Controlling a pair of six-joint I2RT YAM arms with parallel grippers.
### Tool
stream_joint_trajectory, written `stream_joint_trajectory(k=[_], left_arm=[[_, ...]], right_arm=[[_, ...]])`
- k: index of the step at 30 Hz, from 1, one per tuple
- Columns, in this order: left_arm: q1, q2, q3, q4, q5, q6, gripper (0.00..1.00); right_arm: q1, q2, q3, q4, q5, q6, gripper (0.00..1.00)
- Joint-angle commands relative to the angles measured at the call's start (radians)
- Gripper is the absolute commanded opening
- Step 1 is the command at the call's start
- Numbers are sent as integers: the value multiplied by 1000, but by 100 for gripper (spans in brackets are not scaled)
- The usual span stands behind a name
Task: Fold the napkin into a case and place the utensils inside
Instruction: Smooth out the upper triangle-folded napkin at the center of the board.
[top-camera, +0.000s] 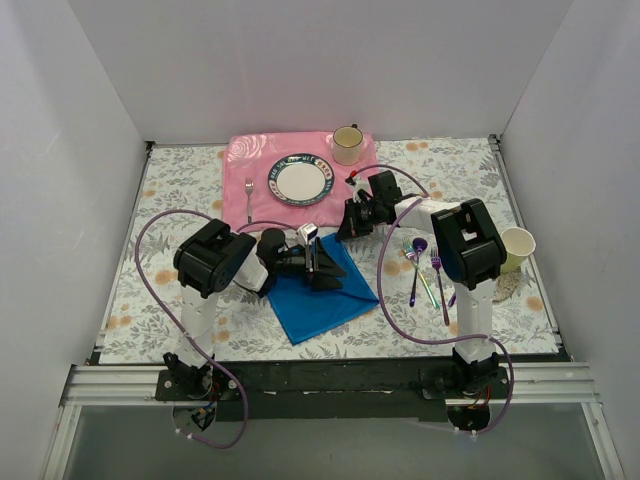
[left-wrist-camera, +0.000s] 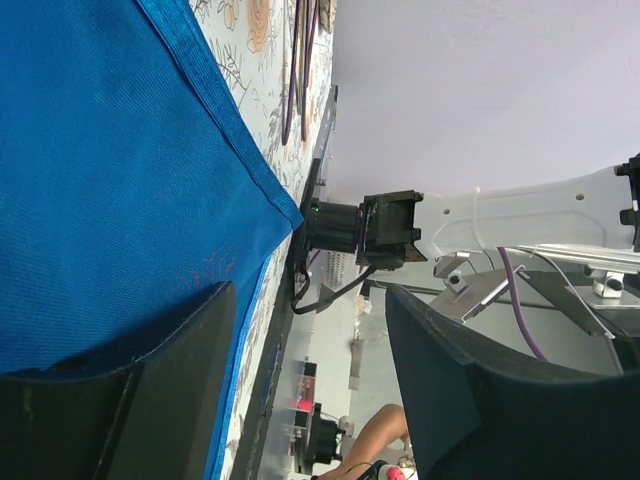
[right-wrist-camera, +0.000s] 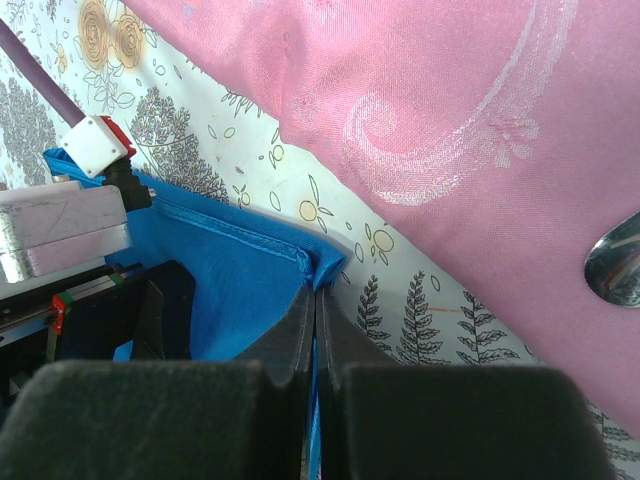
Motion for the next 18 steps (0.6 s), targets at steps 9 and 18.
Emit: stream_joint_trajectory(k=[9,18], left_arm=[[-40,-109,72,19,29,-29,68],[-47,-11,23,84,-26,-112,69]], right_arm=[[-3,9,18,15,13,-16,1],[-1,6,21,15,9,-17,1]])
